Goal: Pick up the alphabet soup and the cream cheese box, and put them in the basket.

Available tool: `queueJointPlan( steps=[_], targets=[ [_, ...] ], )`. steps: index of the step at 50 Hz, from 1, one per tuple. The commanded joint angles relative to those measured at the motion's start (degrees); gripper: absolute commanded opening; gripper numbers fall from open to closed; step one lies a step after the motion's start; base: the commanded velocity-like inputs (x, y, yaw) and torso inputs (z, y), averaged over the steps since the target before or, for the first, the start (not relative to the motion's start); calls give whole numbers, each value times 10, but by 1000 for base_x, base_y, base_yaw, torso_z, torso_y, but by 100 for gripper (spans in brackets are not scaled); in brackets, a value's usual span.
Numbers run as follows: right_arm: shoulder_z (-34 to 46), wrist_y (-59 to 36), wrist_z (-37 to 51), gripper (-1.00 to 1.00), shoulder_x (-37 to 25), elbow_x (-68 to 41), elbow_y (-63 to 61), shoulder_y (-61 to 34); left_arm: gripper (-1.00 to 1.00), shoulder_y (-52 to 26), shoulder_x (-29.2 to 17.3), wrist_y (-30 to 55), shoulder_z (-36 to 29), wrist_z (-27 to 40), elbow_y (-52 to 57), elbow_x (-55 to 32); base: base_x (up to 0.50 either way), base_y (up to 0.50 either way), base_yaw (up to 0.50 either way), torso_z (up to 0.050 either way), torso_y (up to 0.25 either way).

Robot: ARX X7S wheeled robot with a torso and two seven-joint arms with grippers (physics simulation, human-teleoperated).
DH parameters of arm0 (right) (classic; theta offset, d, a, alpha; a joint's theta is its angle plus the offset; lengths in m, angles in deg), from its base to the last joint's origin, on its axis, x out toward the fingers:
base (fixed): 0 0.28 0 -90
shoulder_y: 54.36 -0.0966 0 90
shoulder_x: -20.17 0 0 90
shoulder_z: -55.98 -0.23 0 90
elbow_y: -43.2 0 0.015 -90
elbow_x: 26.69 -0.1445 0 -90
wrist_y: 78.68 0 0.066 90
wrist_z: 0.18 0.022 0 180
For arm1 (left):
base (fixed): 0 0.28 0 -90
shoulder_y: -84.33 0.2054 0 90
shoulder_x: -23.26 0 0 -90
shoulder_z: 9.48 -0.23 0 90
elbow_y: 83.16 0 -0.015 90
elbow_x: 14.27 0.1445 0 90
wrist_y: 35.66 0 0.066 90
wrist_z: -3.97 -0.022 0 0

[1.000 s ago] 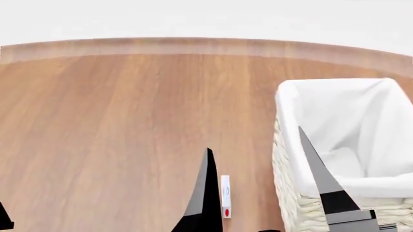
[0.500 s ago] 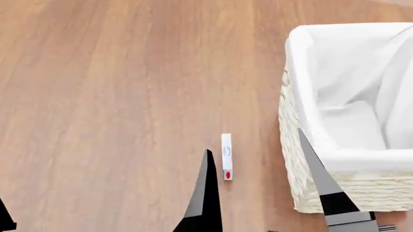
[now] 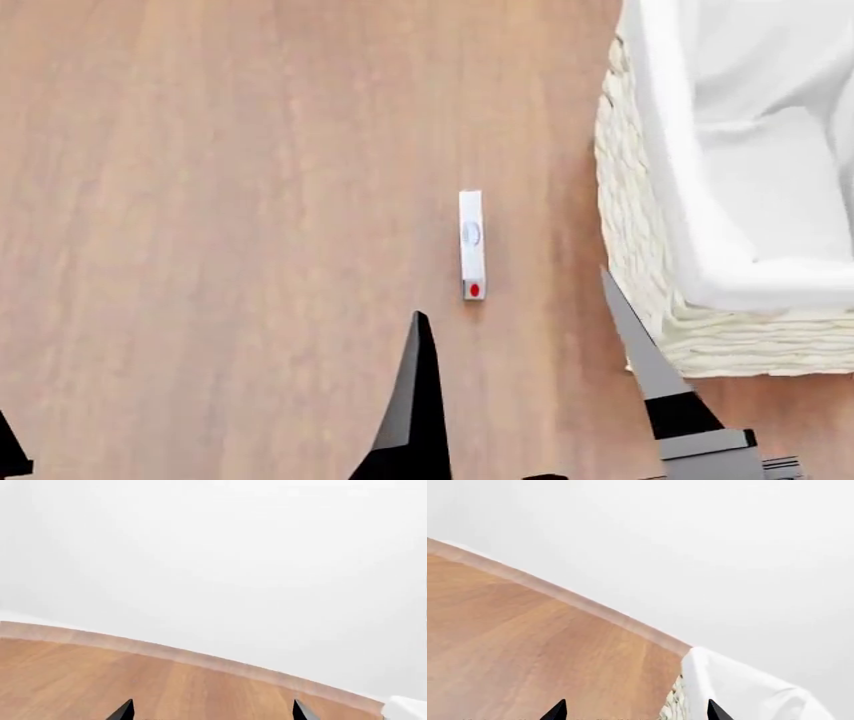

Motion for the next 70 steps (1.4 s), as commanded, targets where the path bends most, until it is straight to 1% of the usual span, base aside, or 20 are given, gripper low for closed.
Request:
queueJointPlan(
  steps=[1, 4, 5, 10, 53, 57, 59, 63, 70],
  targets=[
    [-1, 2, 10, 100, -7, -27, 8, -1, 100, 1, -1, -18, 13, -2, -3, -45, 0, 0, 0, 0, 0],
    [-5, -1, 13, 100, -8, -35, 7, 0, 100, 3, -1, -18, 11, -2, -5, -46, 0, 0, -116, 0, 0],
    [-8, 0, 16, 100, -8, -39, 5, 2, 100, 3, -3, -14, 15, 1, -2, -66, -105, 0, -492, 0, 0],
    [-9, -3, 22, 100, -8, -40, -1, 6, 100, 6, -6, -13, 11, 0, -1, -71, -104, 2, -492, 0, 0],
    [-21, 9, 17, 100, -1, -34, -7, 18, 100, 9, -14, -21, -6, 10, 2, -59, -100, 17, -498, 0, 0],
    [-16, 2, 13, 100, 2, -21, -6, 20, 100, 11, -15, -22, -9, 11, 3, -57, -36, 12, -160, 0, 0],
    [-17, 5, 14, 100, 2, -22, -8, 26, 100, 10, -15, -22, -10, 11, 1, -57, 0, 0, 0, 0, 0],
    [-35, 29, 12, 100, 21, -33, -12, 70, 100, 10, -14, -26, -12, 9, -6, -59, 0, 0, 0, 0, 0],
    [-15, 23, 34, 100, 22, -28, -12, 141, 100, 6, -11, -30, -21, 3, -19, -60, 0, 0, 0, 0, 0]
  ],
)
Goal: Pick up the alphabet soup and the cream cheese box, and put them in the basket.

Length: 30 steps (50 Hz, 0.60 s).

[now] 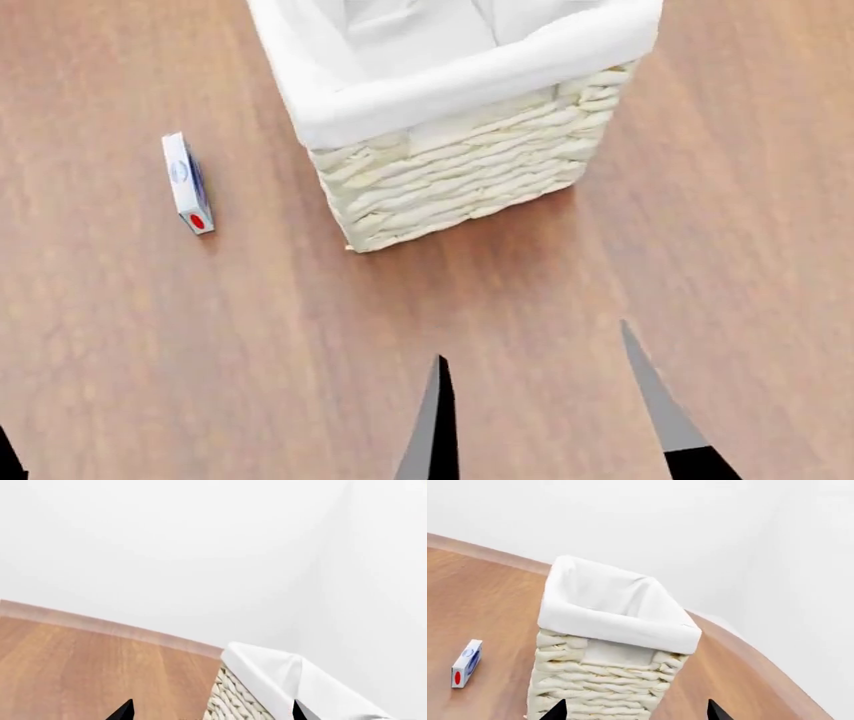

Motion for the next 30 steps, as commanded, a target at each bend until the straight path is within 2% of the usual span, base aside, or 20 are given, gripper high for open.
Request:
queueJointPlan(
  steps=[1, 18, 30],
  targets=[
    [12, 6, 21, 100, 9, 0, -2, 86, 100, -2, 2, -6, -12, -5, -14, 0, 0, 0, 0, 0, 0],
    [19, 25, 73, 100, 9, -50, -2, 215, 100, -5, 1, -13, -17, -7, -28, -2, 0, 0, 0, 0, 0],
    [8, 17, 97, 100, 9, -71, -2, 260, 100, -6, 0, -18, -19, -5, -37, -1, 0, 0, 0, 0, 0]
  ],
)
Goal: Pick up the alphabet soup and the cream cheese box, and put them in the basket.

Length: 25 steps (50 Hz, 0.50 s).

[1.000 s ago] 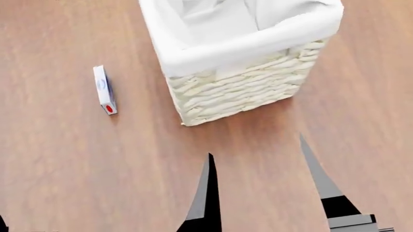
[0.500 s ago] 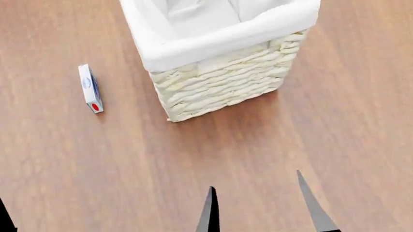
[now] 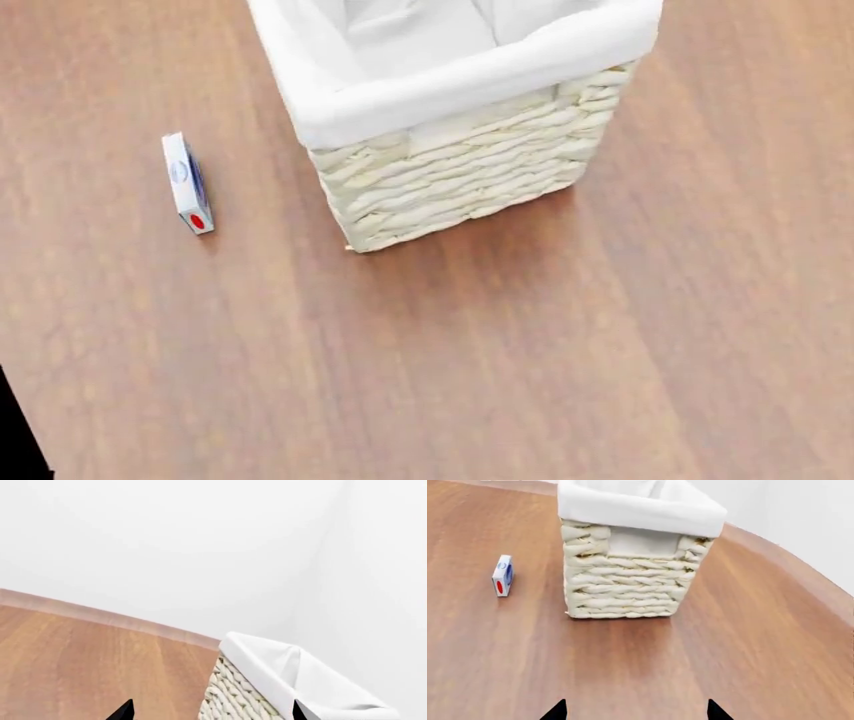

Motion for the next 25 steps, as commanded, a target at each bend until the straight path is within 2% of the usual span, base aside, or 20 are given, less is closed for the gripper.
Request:
queueJointPlan(
  steps=[1, 13, 25],
  targets=[
    [-9, -8, 29, 100, 0, -21, 0, 52, 100, 1, 0, -7, -2, 0, -10, 2, 0, 0, 0, 0, 0],
    [-2, -67, 42, 100, 1, -29, 0, 39, 100, -3, -1, -11, -4, 1, -19, -1, 0, 0, 0, 0, 0],
    [-6, -66, 38, 100, 1, -58, 0, 71, 100, -7, -2, -8, -11, 4, -19, -4, 0, 0, 0, 0, 0]
  ],
)
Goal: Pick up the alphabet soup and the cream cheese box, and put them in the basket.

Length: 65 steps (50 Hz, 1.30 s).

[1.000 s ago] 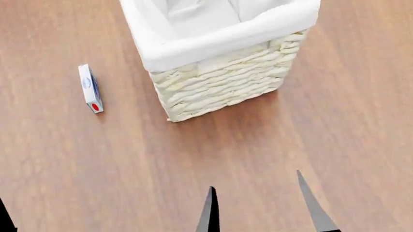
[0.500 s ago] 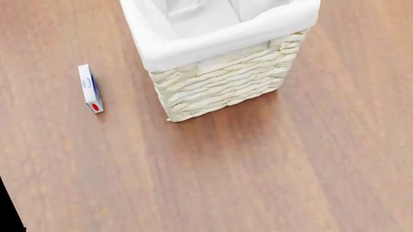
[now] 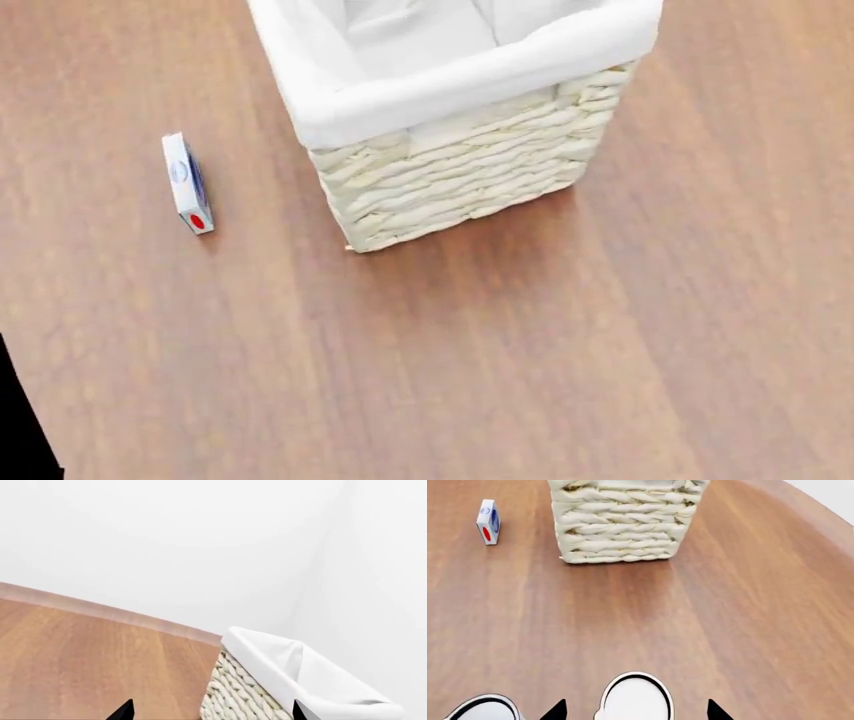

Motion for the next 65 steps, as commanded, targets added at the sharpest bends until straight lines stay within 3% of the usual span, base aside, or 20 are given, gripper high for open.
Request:
queueJointPlan(
  steps=[1, 25, 45, 65],
  targets=[
    [-6, -15, 2, 100, 0, -29, 0, 18, 100, -3, -2, 1, -4, 3, -1, -3, 0, 0, 0, 0, 0],
    [-33, -26, -3, 100, 0, -47, 0, -19, 100, -2, -10, -2, -5, 12, 7, 1, 0, 0, 0, 0, 0],
    [-53, -108, -3, 100, -7, -97, 3, -98, 100, -7, -12, -8, -7, 15, -4, 3, 0, 0, 0, 0, 0],
    [-99, -14, 29, 100, -30, -192, 153, -115, 100, -13, -16, -8, -8, 22, -7, 4, 0, 0, 0, 0, 0]
  ],
)
